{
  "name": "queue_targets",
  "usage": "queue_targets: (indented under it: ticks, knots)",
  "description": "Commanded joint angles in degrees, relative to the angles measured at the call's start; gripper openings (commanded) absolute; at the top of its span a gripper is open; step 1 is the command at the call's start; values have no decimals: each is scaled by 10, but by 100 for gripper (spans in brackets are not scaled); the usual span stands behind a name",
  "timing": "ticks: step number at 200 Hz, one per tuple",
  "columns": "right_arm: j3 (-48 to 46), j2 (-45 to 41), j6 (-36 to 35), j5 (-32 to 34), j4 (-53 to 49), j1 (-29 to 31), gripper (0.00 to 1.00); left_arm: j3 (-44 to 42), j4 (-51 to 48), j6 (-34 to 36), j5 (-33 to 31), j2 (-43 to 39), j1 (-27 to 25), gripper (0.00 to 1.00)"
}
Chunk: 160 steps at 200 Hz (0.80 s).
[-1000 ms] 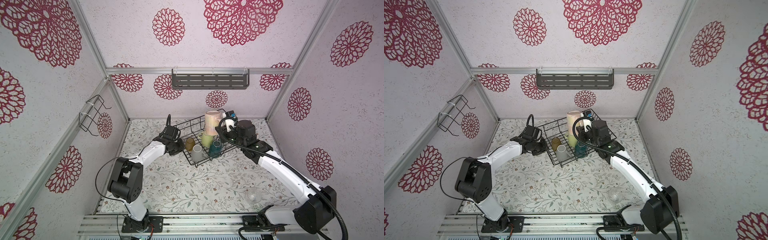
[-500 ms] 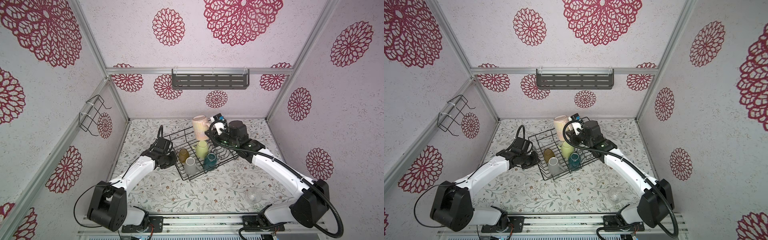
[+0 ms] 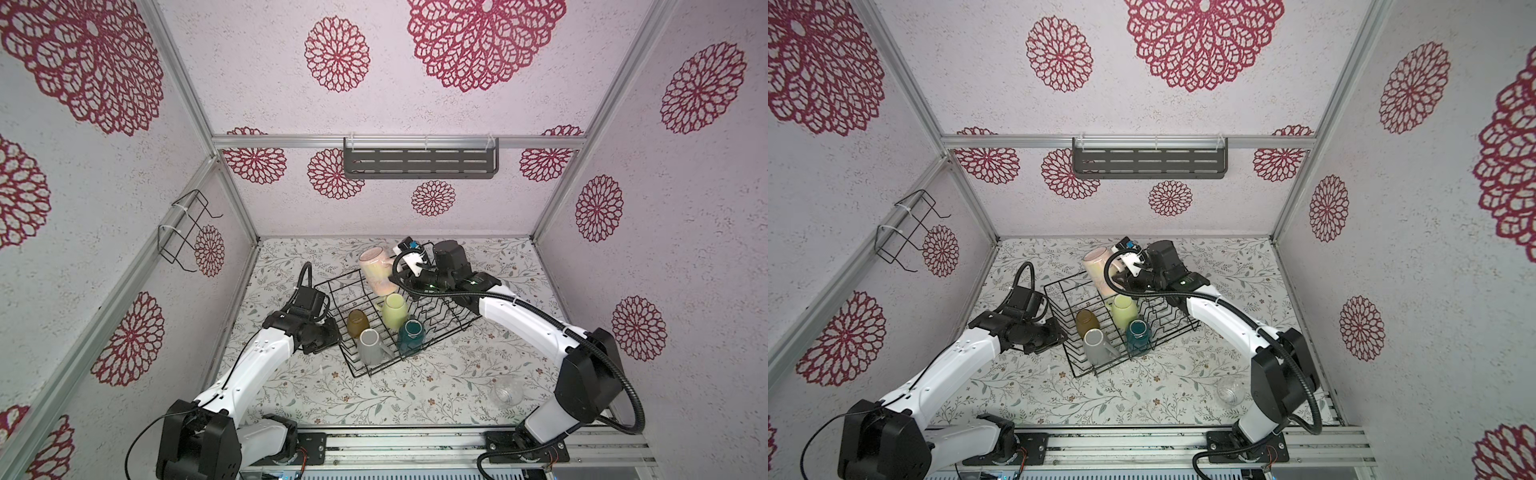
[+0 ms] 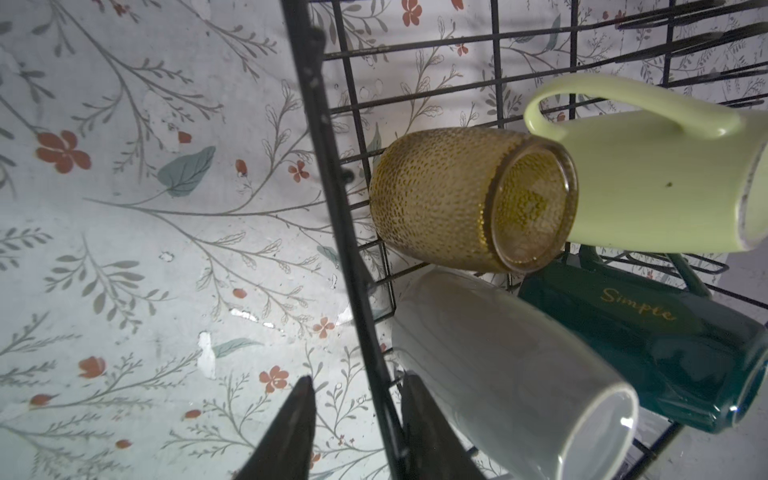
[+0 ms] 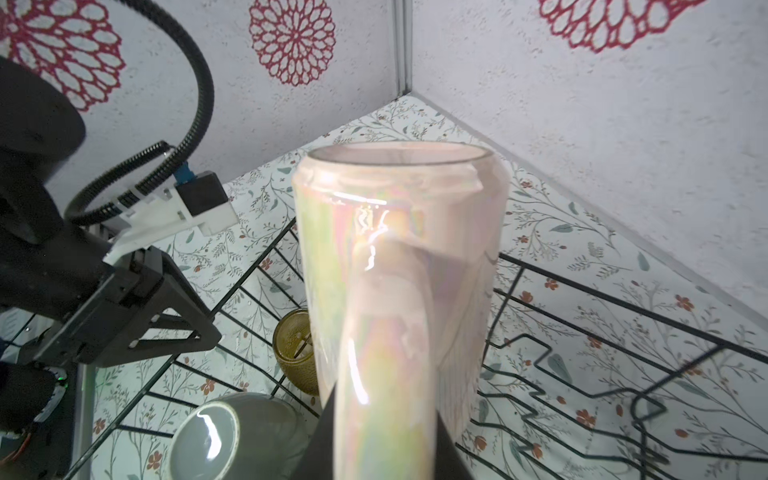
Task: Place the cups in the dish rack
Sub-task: 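Move the pink mug above the rack with right gripper while left reaches toward it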
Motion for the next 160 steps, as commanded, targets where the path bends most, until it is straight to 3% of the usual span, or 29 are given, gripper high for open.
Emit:
queue_targets:
  ticks: [1,34,56,66,86,118,160]
  knots:
    - [52,-4,-24,-49,75,8,0,38,-40,13,-4,-35,10,44]
    - [82,33,-48,-58,63,8,0,83,-58,5,19,-71,27,59]
    - [107,60,-75,-59,46,8,0,110,-51,-3,55,-84,38,75]
    - [115,71,-83,-62,45,8,0,121,-39,-7,71,-85,42,89]
    - [127,95,-105,-91,47,8,0,140,-3,-23,130,-71,57,99]
    - [153,130,-171,-145,22,6,0,173,24,-44,162,-27,74,100]
    - [194,176,-183,-158,-5,4,0,203,18,-32,151,33,89,100]
